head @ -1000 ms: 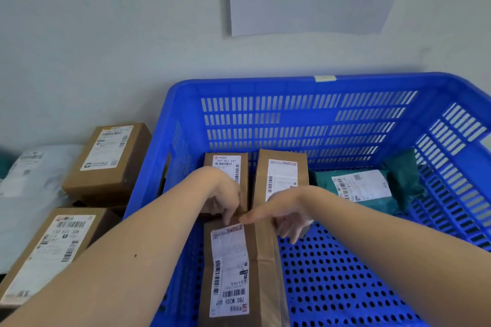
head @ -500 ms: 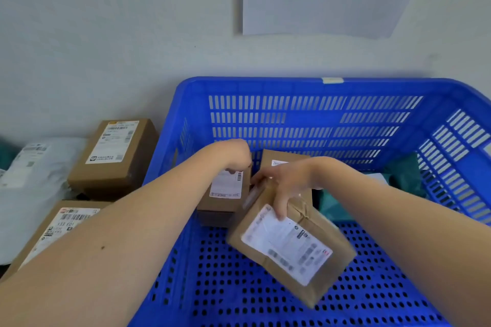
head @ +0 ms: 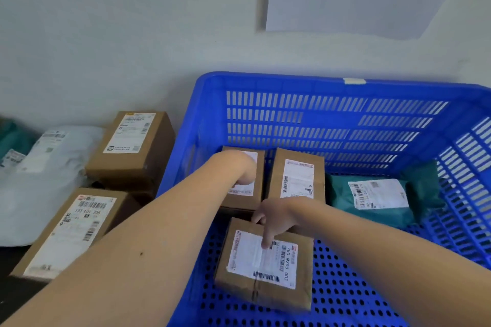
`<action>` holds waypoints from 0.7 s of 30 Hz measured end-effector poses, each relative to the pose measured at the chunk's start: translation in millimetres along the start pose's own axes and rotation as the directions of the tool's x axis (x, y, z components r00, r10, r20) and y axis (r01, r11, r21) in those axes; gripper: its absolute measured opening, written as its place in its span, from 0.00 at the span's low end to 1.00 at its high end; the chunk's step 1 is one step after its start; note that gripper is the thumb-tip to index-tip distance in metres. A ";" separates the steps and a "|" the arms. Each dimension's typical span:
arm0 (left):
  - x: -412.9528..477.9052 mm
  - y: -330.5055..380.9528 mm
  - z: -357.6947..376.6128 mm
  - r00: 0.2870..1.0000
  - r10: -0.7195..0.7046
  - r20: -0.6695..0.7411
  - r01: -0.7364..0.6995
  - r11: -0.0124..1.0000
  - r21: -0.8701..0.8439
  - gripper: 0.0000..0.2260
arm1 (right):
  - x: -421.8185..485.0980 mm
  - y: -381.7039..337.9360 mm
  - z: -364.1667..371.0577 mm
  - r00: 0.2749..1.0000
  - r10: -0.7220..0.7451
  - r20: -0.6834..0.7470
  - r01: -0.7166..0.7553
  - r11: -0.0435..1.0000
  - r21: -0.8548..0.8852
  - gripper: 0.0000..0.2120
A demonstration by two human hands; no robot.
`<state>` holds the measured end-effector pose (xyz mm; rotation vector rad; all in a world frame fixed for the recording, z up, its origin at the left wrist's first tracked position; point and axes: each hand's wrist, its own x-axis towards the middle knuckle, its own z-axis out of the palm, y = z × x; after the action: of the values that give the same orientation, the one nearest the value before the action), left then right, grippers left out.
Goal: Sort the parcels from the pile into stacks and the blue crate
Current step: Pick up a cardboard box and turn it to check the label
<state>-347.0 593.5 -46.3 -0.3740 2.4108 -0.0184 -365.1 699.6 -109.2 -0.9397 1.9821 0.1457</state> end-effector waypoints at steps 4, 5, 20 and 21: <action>-5.4 5.6 8.7 0.985 0.037 0.168 -0.065 0.984 0.167 0.19 | -10.8 18.4 9.4 0.949 0.153 -0.277 -0.183 0.979 -0.086 0.15; -6.7 6.9 7.8 0.977 0.054 0.207 -0.096 0.976 0.196 0.18 | -14.1 22.7 11.1 0.927 0.213 -0.308 -0.261 0.957 -0.123 0.13; -6.9 15.7 10.8 0.966 0.096 0.241 -0.147 0.969 0.201 0.16 | -19.9 18.8 -0.1 0.901 0.380 0.210 -0.397 0.917 0.044 0.20; -8.1 15.7 8.0 0.974 0.114 0.198 -0.152 0.971 0.186 0.16 | -22.4 15.7 -4.0 0.912 0.361 0.194 -0.375 0.926 0.041 0.20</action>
<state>-340.2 611.5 -49.1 -0.1144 2.2193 -0.1576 -371.6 721.4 -93.4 -0.4739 1.9583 0.3524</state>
